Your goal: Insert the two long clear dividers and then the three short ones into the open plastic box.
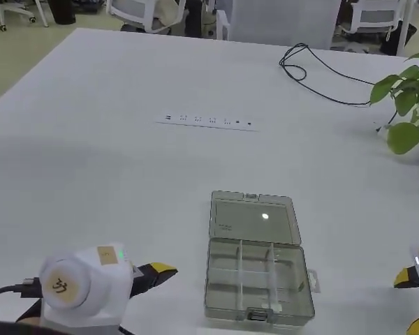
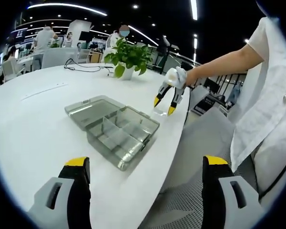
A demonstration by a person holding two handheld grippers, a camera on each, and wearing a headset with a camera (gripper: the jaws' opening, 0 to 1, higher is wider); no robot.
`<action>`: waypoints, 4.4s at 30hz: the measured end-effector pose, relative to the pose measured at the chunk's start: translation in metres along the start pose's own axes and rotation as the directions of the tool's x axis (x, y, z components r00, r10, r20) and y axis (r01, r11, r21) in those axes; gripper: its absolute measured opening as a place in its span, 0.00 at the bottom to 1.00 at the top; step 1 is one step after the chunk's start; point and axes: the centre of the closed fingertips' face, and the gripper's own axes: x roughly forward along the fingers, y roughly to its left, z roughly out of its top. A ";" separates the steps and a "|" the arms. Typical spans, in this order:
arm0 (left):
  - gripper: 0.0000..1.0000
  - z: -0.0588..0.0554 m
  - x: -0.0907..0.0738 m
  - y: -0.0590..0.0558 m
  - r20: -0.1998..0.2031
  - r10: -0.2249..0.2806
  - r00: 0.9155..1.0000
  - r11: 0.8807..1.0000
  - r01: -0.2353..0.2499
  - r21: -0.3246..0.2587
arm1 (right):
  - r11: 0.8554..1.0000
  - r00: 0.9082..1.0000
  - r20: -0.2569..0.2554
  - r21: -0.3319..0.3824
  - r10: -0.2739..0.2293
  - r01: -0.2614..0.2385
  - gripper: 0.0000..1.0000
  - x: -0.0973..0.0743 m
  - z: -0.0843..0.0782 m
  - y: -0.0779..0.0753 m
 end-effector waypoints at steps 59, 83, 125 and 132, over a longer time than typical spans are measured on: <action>0.76 0.103 0.012 -0.011 0.283 -0.039 0.958 0.939 0.132 -0.317 | 0.969 0.938 0.270 -0.062 -0.216 0.241 0.33 -0.105 0.175 0.030; 0.27 0.114 0.042 -0.042 0.306 -0.119 0.945 0.821 0.267 -0.504 | 0.943 0.907 0.340 -0.128 -0.249 0.307 0.33 -0.137 0.248 0.055; 0.00 0.112 0.042 -0.041 0.327 -0.102 0.939 0.794 0.275 -0.542 | 0.930 0.898 0.348 -0.151 -0.268 0.336 0.34 -0.145 0.252 0.050; 0.00 0.107 0.038 -0.047 0.267 -0.150 0.952 0.909 0.239 -0.341 | 0.975 0.877 0.449 -0.052 -0.171 0.217 0.33 -0.162 0.256 0.051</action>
